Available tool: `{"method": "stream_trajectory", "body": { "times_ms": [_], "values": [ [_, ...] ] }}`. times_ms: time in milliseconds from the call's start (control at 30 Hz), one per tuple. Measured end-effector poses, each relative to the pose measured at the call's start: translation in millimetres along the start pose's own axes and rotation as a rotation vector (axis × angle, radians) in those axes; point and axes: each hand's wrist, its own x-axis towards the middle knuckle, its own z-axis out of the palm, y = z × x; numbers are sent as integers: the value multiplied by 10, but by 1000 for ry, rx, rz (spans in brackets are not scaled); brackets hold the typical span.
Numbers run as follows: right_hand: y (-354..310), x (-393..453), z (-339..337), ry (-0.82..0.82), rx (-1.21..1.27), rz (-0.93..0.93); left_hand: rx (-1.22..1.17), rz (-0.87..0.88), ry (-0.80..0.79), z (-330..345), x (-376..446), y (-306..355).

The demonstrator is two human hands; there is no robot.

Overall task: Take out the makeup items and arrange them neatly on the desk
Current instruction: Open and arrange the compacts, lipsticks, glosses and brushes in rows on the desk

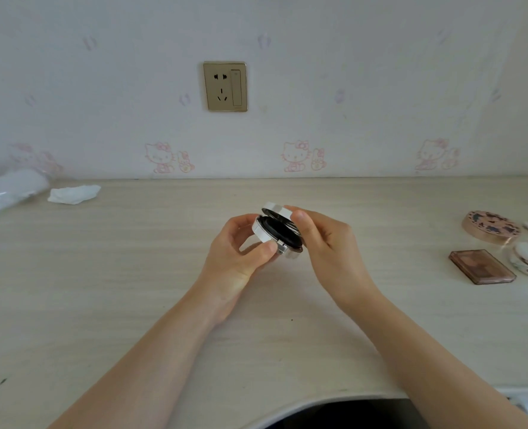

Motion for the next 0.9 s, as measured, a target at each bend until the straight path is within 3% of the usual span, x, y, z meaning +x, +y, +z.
{"method": "stream_trajectory", "body": {
  "times_ms": [433,633,800,900],
  "values": [
    [-121,311,-155,-118,-120,46,63,10,23,27,5,-49],
    [-171,377,-208,-177,-108,57,47,-28,-138,22,5,-31],
    [-167,425,-228,-220,-131,48,166,2,-163,26,58,15],
    [-130,487,-266,-228,-130,47,358,50,-168,10,141,71]
  ]
}}
